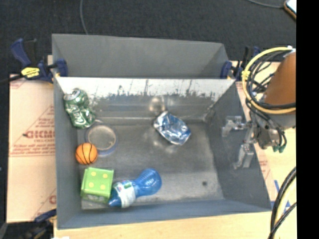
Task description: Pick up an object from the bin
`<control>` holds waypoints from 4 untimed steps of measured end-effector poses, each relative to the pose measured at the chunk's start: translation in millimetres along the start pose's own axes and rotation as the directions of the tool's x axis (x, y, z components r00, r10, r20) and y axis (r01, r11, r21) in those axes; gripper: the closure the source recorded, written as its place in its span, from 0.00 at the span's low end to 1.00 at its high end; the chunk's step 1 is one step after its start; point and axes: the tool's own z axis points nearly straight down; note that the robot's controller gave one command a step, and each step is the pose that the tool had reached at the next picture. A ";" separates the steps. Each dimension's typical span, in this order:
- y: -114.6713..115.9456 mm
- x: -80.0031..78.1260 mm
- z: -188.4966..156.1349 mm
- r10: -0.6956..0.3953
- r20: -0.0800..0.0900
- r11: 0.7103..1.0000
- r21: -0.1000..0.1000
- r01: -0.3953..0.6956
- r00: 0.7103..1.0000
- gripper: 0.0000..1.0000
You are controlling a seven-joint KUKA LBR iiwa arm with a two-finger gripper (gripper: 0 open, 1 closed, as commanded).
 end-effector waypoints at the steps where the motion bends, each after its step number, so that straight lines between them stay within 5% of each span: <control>1: 0.8 -1.9 -4.0 -0.005 0.007 1.000 0.002 0.005 1.000 0.00; 2: 72.7 -110.8 137.6 -0.183 0.016 0.983 0.006 0.183 0.983 0.00; 3: 70.9 -70.8 52.0 -0.229 0.015 0.973 0.010 0.229 0.973 0.00; 4: 108.9 -80.1 109.8 -0.049 -0.001 0.999 -0.001 0.049 0.999 0.00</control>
Offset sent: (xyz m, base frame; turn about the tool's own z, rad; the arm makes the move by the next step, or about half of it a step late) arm 0.1076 0.0734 -0.1404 -0.1848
